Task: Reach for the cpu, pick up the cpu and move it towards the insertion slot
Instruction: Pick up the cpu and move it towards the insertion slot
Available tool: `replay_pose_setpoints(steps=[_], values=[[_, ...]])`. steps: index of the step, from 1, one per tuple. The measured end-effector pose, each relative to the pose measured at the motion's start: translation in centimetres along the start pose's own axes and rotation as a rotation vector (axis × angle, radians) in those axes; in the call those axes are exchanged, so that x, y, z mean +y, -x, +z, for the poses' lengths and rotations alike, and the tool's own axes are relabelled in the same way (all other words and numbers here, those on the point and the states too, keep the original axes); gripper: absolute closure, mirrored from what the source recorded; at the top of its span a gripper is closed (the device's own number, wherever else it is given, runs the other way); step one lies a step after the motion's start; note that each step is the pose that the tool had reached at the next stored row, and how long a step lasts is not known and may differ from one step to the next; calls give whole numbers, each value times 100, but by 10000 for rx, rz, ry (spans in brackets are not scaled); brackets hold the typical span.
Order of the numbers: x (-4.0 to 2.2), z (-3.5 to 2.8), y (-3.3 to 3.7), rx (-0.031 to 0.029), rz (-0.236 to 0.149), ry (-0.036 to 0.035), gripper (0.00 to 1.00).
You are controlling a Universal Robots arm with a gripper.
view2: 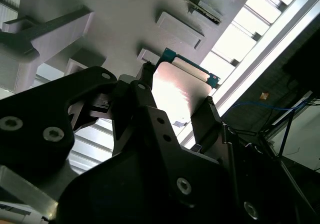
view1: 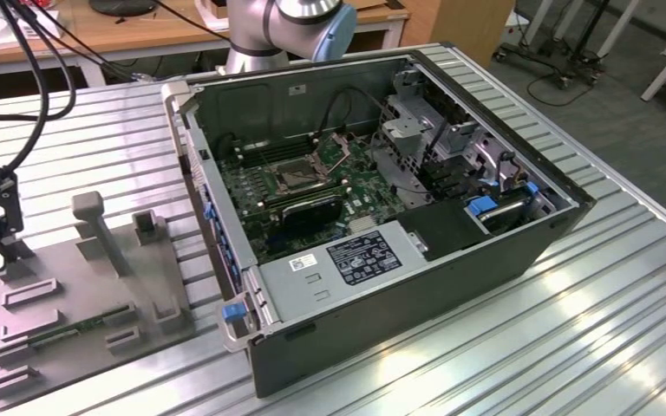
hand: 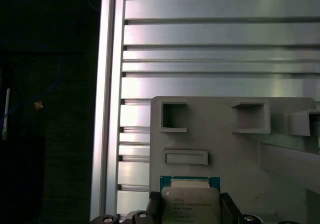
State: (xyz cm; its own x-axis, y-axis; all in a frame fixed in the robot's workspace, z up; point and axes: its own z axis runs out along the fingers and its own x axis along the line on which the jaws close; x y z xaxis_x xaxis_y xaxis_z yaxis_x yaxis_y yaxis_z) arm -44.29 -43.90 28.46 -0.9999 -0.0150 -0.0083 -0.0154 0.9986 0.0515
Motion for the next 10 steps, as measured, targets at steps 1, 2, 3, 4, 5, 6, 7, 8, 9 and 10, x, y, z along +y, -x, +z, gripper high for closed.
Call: replay_pose_setpoints(steps=[1,2,3,4,5,6,7,8,9,10], values=[[0,-1,0,2,0,-1,46],[0,-1,0,2,0,-1,46],[0,-2,0,2,0,-1,46],[0,-4,0,2,0,-1,46],[0,-7,0,3,0,-1,46],[0,-11,0,4,1,-2,46],[1,-14,0,3,1,-1,46],[1,-17,0,3,0,0,46],[1,-21,0,2,0,-1,46],[1,-26,0,3,0,-2,46]])
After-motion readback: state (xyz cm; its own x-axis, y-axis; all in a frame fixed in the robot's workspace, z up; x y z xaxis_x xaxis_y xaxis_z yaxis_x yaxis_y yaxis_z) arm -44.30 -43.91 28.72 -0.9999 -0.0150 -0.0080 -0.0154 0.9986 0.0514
